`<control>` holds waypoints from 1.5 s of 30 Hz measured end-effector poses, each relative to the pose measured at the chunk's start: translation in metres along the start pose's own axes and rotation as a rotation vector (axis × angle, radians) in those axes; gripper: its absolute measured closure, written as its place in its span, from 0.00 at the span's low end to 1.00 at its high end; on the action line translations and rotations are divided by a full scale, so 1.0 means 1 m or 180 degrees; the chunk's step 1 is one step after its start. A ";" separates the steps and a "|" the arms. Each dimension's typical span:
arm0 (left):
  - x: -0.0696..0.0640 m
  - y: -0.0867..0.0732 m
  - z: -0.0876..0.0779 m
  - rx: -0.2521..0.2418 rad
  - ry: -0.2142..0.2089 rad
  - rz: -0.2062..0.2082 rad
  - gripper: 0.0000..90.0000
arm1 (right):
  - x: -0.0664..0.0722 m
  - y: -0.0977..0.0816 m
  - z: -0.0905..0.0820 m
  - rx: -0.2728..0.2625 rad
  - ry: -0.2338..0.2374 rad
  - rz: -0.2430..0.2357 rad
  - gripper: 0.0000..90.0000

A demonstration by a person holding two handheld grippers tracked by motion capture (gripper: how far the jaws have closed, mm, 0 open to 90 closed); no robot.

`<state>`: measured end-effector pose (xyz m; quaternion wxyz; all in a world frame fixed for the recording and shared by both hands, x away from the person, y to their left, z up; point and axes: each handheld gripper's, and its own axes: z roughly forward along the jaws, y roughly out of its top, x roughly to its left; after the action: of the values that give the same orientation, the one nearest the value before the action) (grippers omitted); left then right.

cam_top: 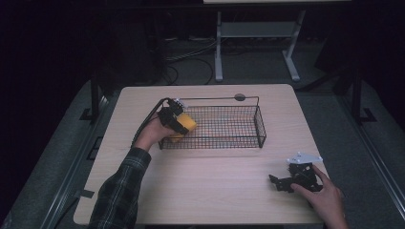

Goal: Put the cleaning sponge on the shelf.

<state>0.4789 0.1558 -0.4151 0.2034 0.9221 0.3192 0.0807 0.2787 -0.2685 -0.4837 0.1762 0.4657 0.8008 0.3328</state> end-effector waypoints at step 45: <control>-0.003 0.011 -0.044 -0.0063 0.0068 0.0086 0.19 | 0.000 0.000 0.000 -0.0001 0.0000 0.0000 0.00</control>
<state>0.4703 0.1604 -0.3710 0.2080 0.9233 0.3081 0.0965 0.2787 -0.2685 -0.4837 0.1763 0.4657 0.8008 0.3329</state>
